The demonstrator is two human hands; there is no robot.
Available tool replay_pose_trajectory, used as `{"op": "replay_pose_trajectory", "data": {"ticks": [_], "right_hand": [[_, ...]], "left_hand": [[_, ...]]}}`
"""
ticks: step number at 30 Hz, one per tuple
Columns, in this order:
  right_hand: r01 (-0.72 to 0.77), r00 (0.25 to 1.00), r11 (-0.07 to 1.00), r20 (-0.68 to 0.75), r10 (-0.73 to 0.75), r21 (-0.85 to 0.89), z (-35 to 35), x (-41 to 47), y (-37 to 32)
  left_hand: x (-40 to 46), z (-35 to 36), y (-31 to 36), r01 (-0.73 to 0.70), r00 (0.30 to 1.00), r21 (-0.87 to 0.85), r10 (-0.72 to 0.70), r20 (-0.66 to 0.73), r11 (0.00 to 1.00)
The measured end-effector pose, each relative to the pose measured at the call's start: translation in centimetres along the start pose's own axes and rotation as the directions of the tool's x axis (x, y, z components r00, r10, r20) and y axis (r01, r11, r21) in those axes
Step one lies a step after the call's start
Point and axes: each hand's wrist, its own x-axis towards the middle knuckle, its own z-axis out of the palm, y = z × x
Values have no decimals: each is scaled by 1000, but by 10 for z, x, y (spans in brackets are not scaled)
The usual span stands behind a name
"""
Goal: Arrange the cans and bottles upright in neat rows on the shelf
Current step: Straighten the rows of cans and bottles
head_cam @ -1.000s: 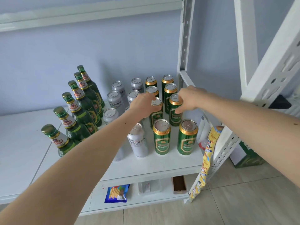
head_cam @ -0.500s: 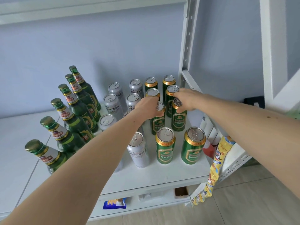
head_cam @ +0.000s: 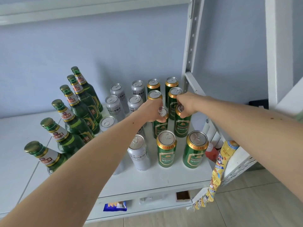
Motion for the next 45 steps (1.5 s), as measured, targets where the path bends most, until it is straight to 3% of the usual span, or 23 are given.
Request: {"op": "replay_pose_trajectory", "data": {"ticks": [17,20,23,25,30,40,45], "right_hand": [[-1,996,1000,86,2,-12,-3,-14,-1],[-31,998,996,60,27,79,-15,-5,-1],[-72,991,982,-102,91,175,-21,11,2],[-90,978,979,-170,121,183,-21,23,4],[-60,977,990,-197,85,126,-13,52,2],[23,974,983,-225,19,181,0,84,8],[-25,980,983,-188,59,181,-4,85,5]], "left_hand": [[-10,-9,-2,-32,998,-21,34,62,999],[1,-16,-10,5,998,-74,-10,-67,997],[19,-18,-21,55,954,-101,-82,-287,993],[30,-19,-26,66,943,-57,-81,-324,996],[58,-11,-40,15,974,-21,-19,-226,1000],[79,-7,-38,15,972,73,3,-234,997],[79,-11,-40,3,980,72,11,-197,997]]}}
